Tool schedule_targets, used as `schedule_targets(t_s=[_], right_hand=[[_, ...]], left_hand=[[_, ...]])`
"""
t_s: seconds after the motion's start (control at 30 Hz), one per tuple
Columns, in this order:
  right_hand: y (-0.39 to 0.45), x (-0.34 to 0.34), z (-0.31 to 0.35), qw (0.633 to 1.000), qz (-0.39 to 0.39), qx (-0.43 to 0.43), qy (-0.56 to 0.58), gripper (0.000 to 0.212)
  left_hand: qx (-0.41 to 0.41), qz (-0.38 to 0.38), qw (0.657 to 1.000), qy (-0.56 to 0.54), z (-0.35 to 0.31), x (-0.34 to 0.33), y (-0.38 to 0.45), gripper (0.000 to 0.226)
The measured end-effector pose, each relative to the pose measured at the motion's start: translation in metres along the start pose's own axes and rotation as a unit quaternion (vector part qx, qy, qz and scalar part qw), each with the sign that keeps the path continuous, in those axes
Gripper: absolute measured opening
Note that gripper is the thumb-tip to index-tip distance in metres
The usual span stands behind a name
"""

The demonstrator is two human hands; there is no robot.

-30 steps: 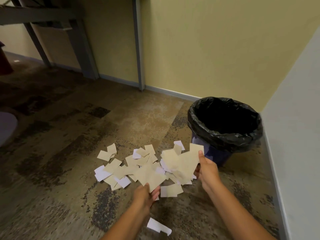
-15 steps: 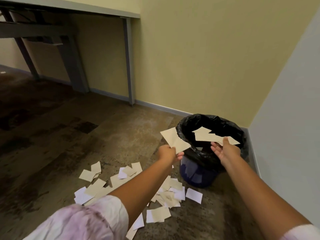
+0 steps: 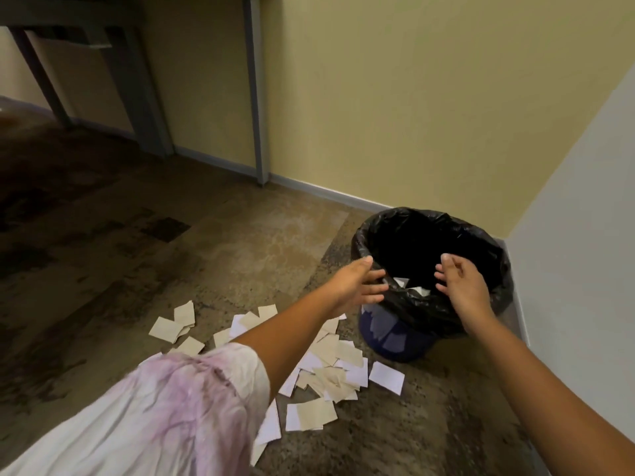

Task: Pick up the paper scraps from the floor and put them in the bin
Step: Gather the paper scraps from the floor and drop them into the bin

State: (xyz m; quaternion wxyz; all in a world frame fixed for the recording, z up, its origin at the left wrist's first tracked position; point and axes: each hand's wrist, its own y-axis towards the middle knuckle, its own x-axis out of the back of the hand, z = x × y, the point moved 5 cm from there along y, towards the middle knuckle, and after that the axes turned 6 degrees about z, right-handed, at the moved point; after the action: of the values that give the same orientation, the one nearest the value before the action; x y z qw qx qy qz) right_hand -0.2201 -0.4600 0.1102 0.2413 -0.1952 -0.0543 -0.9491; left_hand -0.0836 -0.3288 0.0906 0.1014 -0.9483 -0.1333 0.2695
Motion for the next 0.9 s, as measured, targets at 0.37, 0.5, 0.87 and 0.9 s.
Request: schedule_targets(t_s=[0.37,0.5,0.87,0.9], right_hand=[[-0.093,-0.111,-0.054,0.877,0.170,0.255,-0.371,0.018],[-0.106,-0.142,-0.099,0.861,0.249,0.173,-0.409,0.020],[-0.163,-0.221,-0.173,0.760,0.454,0.087,-0.457,0.052],[-0.159,-0.226,-0.171,0.762,0.448,0.087,-0.459,0.054]], left_hand=[[0.123,-0.211,0.889,0.386,0.116,0.166,-0.080,0.070],[0.208,-0.119,0.785,0.571,0.204,0.196,-0.118,0.091],[0.291,-0.047,0.676,0.676,0.299,0.185,-0.188,0.091],[0.283,-0.064,0.676,0.678,0.297,0.182,-0.189,0.083]])
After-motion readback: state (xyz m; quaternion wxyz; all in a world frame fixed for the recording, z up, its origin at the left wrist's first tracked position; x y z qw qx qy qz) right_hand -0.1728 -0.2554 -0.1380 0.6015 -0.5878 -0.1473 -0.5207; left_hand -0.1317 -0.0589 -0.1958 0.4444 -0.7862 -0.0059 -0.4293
